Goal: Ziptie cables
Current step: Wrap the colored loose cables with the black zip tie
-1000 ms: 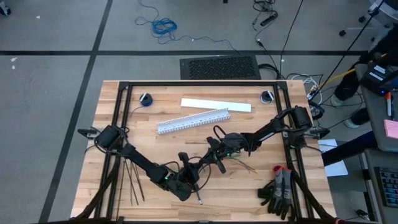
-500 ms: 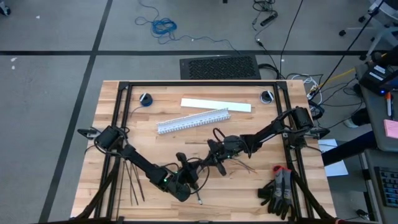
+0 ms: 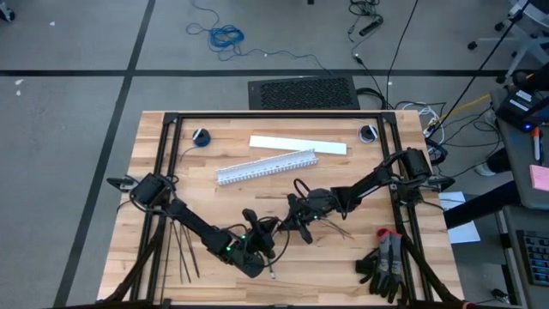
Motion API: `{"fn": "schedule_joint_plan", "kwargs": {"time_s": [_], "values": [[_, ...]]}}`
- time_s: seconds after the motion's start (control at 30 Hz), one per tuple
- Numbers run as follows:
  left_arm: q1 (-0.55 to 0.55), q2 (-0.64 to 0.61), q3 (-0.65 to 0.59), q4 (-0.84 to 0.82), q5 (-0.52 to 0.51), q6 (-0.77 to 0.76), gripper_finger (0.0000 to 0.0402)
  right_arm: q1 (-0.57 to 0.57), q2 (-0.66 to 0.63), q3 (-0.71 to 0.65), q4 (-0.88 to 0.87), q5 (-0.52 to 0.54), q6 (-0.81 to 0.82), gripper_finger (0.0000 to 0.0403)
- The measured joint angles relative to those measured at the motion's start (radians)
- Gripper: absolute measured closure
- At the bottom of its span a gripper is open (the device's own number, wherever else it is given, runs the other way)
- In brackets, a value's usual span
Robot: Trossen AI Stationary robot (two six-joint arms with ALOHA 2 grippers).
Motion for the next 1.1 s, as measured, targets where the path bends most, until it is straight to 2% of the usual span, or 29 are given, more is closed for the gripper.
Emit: {"fn": "schedule_joint_plan", "kwargs": {"time_s": [0.97, 1.1], "values": [[-0.011, 0.000, -0.001, -0.003, 0.011, -0.007, 0.0401, 0.001, 0.000, 0.000, 0.030, 0.009, -0.015, 0.0402], [-0.011, 0.000, -0.002, -0.003, 0.011, -0.008, 0.0401, 0.002, -0.001, 0.000, 0.025, -0.006, -0.026, 0.0387]]}}
